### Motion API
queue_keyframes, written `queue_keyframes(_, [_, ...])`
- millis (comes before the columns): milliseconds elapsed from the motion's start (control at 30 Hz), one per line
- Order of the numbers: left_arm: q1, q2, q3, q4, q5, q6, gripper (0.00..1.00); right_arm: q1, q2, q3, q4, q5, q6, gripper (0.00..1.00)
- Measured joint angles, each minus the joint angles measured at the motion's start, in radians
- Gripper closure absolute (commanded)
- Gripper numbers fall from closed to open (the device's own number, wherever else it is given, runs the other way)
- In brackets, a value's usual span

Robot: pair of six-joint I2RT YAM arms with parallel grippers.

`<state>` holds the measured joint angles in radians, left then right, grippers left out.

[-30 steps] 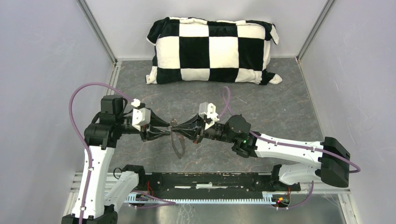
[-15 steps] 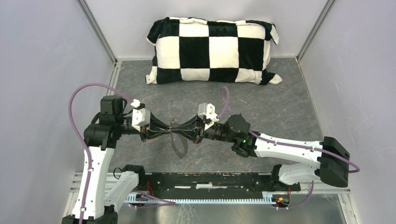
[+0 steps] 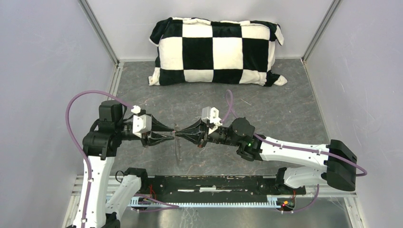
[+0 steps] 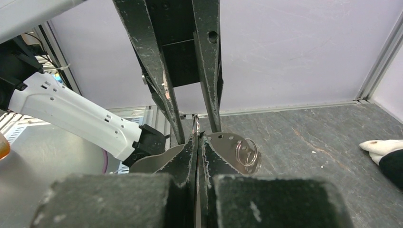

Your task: Put the keys on the keyring

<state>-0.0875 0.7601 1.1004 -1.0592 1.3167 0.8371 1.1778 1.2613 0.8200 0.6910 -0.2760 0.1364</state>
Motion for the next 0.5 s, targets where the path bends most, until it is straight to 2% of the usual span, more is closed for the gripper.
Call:
queue_keyframes(233, [0.0, 0.006, 0.0, 0.0, 0.019, -0.018, 0.64, 0.0, 0.0, -0.006, -0.01, 0.006, -0.002, 0.99])
queue_keyframes(367, [0.0, 0.005, 0.0, 0.0, 0.022, -0.02, 0.76, 0.0, 0.001, -0.016, -0.012, 0.008, -0.001, 0.99])
queue_keyframes(500, [0.0, 0.011, 0.0, 0.001, 0.024, -0.021, 0.93, 0.0, 0.006, -0.016, -0.004, 0.001, 0.006, 0.99])
